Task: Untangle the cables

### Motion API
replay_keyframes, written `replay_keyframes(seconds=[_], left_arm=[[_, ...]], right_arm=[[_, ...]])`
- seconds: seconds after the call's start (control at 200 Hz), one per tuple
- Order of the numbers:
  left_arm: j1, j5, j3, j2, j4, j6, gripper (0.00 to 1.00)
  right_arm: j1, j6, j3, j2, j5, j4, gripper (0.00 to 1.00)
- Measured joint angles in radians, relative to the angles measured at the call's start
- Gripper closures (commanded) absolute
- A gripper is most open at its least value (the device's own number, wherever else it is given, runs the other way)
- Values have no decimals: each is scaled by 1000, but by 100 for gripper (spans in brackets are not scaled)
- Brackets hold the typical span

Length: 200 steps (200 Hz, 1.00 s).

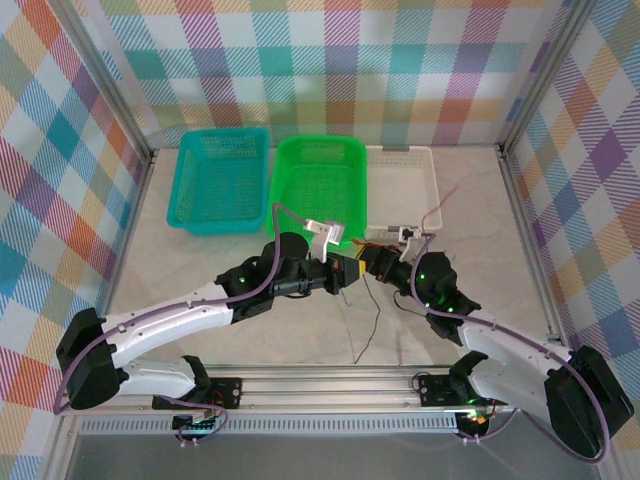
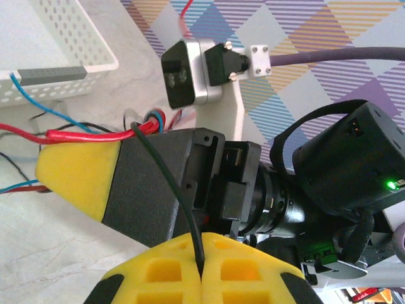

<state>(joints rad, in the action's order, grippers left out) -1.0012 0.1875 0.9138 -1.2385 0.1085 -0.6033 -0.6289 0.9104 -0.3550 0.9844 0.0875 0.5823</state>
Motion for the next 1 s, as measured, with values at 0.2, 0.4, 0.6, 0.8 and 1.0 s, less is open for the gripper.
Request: replay_keyframes(seconds=[0.2, 0.4, 0.6, 0.8, 1.0], left_arm=[[0, -1, -10, 37, -4, -10, 100], [-2, -29, -10, 112, -69, 8, 100], [3, -90, 34, 157, -220, 55, 100], [69, -137, 115, 201, -403, 102, 100], [183, -145, 206, 219, -593, 140, 100]], right_arm=[[-20, -38, 2, -69, -45, -19, 90], [-19, -64, 2, -124, -73, -98, 100], [-19, -63, 27, -153, -89, -166, 100], [-21, -63, 64, -199, -110, -243, 100], [-27, -62, 69, -280, -126, -316, 100]])
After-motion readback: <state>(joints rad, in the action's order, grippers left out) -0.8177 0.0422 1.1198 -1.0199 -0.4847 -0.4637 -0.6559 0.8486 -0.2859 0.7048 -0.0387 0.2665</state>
